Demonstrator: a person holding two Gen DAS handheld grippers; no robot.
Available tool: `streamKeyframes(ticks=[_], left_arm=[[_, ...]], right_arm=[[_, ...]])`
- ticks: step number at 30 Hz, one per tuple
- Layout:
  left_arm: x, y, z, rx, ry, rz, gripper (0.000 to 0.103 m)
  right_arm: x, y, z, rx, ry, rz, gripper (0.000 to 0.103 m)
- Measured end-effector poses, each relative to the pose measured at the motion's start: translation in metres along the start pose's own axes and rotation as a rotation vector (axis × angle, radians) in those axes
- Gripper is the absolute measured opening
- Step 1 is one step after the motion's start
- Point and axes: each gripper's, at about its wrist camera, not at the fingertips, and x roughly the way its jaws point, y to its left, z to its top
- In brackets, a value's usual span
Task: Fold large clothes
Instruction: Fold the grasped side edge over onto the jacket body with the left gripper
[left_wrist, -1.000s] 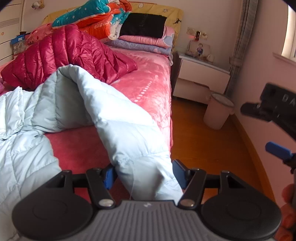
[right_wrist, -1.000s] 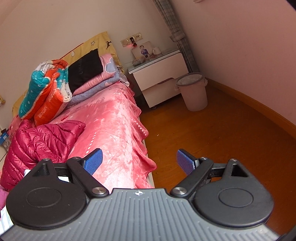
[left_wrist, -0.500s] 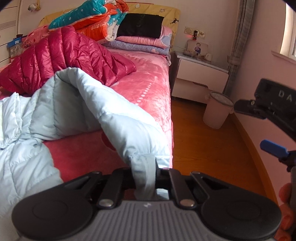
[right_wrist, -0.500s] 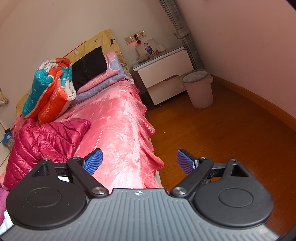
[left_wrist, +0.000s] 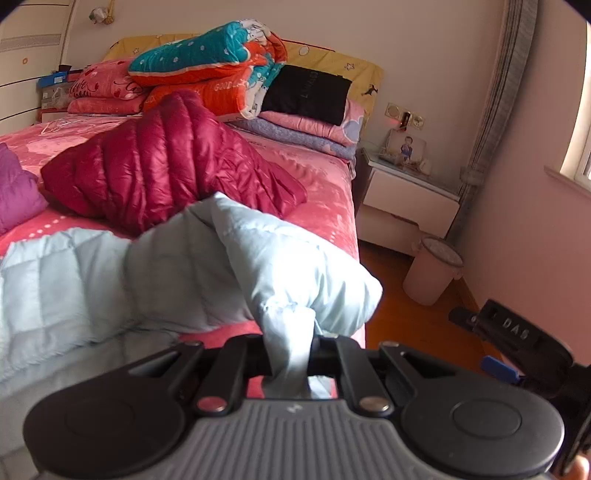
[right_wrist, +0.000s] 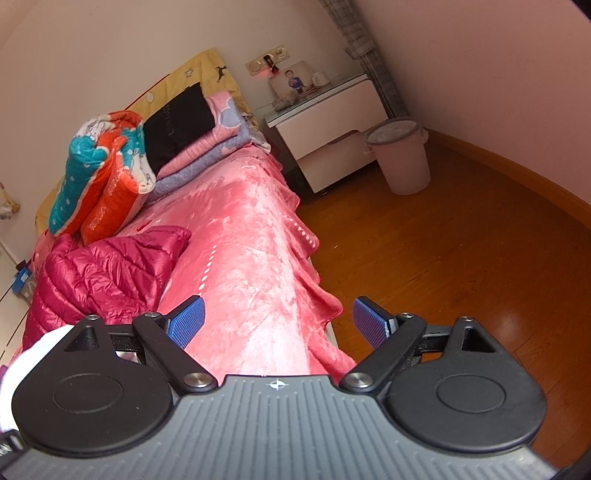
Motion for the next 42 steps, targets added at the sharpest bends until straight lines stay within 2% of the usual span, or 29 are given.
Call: streamKeyframes(ticks=[10, 16, 23, 30, 35, 40, 42], left_arm=[[-0.062, 0.088, 0.033, -0.068, -0.014, -0.013, 0.006], [-0.094, 0.146, 0.049, -0.053, 0.0, 0.053, 0.006], [-0.122, 0.21, 0.044, -0.055, 0.072, 0.044, 0.007], [-0.121, 0.268, 0.017, -0.042, 0.186, 0.134, 0.008], [-0.112, 0.294, 0.01, -0.036, 0.224, 0.175, 0.018], [-0.118, 0.3, 0.006, -0.055, 0.225, 0.144, 0.024], [-0.12, 0.299, 0.002, -0.056, 0.228, 0.138, 0.034]], right_arm=[[0.005, 0.032, -0.011, -0.097, 0.008, 0.044, 0.103], [0.009, 0.059, -0.021, -0.174, -0.004, 0.083, 0.103], [0.017, 0.092, -0.032, -0.254, -0.007, 0.156, 0.103], [0.023, 0.134, -0.049, -0.348, 0.009, 0.307, 0.103], [0.023, 0.172, -0.071, -0.473, 0.023, 0.425, 0.103], [0.026, 0.211, -0.102, -0.615, 0.039, 0.517, 0.103], [0.027, 0.23, -0.118, -0.697, 0.044, 0.561, 0.103]])
